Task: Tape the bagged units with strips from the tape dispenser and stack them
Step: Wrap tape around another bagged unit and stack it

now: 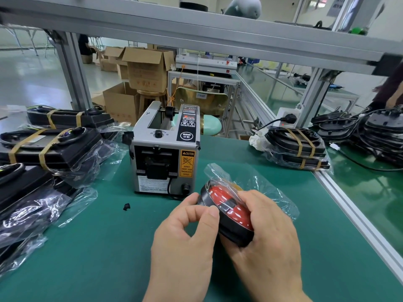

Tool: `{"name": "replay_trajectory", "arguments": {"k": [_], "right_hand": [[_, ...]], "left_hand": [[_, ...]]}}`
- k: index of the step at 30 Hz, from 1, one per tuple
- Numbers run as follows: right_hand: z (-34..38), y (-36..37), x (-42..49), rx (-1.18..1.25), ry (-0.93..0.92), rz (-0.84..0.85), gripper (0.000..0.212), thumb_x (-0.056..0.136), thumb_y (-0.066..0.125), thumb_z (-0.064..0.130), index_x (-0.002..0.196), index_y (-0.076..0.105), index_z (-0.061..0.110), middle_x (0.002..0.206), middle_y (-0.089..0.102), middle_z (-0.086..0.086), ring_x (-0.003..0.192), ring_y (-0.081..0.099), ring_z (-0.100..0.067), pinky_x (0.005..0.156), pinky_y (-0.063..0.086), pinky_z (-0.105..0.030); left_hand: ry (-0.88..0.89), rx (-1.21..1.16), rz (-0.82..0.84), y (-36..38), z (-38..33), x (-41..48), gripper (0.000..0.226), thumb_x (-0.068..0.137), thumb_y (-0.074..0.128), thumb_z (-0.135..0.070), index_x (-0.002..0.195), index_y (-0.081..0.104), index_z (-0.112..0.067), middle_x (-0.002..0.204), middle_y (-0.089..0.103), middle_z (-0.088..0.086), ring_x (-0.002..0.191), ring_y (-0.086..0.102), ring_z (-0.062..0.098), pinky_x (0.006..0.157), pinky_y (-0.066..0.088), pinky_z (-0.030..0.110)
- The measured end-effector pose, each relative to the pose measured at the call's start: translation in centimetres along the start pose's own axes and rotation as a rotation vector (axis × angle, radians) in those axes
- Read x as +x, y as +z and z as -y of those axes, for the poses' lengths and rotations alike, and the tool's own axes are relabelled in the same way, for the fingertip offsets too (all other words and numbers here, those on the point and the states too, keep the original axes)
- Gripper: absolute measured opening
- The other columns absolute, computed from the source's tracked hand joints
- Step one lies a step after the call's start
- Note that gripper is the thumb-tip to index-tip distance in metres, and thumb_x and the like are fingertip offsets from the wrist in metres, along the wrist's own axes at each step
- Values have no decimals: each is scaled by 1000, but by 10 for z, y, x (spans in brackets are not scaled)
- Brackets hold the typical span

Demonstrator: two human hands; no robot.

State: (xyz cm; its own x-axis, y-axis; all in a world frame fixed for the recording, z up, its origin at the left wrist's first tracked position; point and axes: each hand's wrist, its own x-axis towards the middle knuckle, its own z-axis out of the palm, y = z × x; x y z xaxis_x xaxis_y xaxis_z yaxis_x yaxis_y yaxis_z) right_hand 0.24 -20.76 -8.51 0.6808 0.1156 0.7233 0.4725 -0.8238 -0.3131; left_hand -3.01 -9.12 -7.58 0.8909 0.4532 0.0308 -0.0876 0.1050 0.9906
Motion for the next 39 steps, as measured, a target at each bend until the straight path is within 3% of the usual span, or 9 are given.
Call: {"name": "replay_trajectory", "arguments": {"k": [6, 11, 16, 21, 26, 29, 33, 35, 39], "right_hand": [[3, -3, 1, 3, 13, 10, 53, 72, 63, 48, 108, 67, 9, 110, 67, -2, 100, 65, -24, 80, 48, -34], [2, -3, 2, -2, 16, 11, 54, 62, 75, 39, 106, 68, 8, 108, 68, -4, 97, 66, -27, 78, 53, -38], [2, -2, 1, 13, -22, 6, 55, 58, 78, 33, 105, 68, 6, 108, 68, -5, 95, 67, -27, 80, 48, -36], [1, -5, 4, 24, -31, -24, 49, 62, 70, 37, 102, 70, 8, 106, 69, -3, 92, 66, -25, 81, 43, -33], [5, -15, 12, 14, -76, 123, 44, 63, 72, 33, 101, 70, 12, 102, 69, -1, 89, 65, -24, 73, 51, -36], [9, -27, 25, -40, -10, 339, 53, 55, 84, 27, 103, 66, 12, 96, 68, -2, 82, 66, -30, 63, 51, -37], [28, -33, 59, -114, -186, 559, 59, 98, 47, 12, 137, 18, -22, 143, 25, -35, 134, 32, -43, 71, 32, -26], [27, -37, 55, 56, -160, 592, 90, 82, 70, 32, 145, 19, -8, 154, 24, -16, 132, 41, -29, 75, 34, -9], [12, -63, 54, -95, -189, 551, 121, 42, 65, 76, 145, 29, 22, 143, 42, 14, 121, 38, -2, 98, 37, -30]], "left_hand": [[21, -13, -28, 3, -1, -1, 29, 47, 68, -53, 68, 72, -33, 111, 67, -20, 108, 60, -2, 106, 40, 38], [-100, -237, -9, 2, 0, 6, 29, 69, 80, -21, 94, 65, -20, 83, 74, -12, 78, 68, -2, 69, 49, 13], [-153, -238, 294, -1, -4, 19, 86, 49, 82, -50, 128, 50, -36, 118, 67, -13, 106, 64, 3, 96, 48, 31], [-188, -277, 404, -2, -5, 24, 63, 68, 67, -42, 129, 53, -33, 113, 70, -7, 104, 67, 14, 91, 54, 39], [101, 130, 192, -16, -2, 31, 41, 90, 45, -46, 131, 50, -44, 126, 58, -24, 117, 54, -1, 101, 42, 22], [403, 456, 463, -35, -15, 26, 72, 79, 56, -39, 133, 19, -67, 135, 31, -47, 127, 33, -18, 99, 30, 1], [681, 765, 525, -27, -13, 42, 88, 76, 68, -33, 137, 12, -62, 142, 21, -40, 130, 23, -17, 109, 15, 7], [526, 683, 462, -31, -12, 51, 55, 83, 68, -28, 126, 38, -44, 137, 42, -26, 124, 44, -1, 108, 29, 16], [562, 772, 548, -53, -10, 60, 66, 69, 72, -43, 127, 41, -51, 119, 51, -37, 110, 50, -14, 97, 39, 14]]}}
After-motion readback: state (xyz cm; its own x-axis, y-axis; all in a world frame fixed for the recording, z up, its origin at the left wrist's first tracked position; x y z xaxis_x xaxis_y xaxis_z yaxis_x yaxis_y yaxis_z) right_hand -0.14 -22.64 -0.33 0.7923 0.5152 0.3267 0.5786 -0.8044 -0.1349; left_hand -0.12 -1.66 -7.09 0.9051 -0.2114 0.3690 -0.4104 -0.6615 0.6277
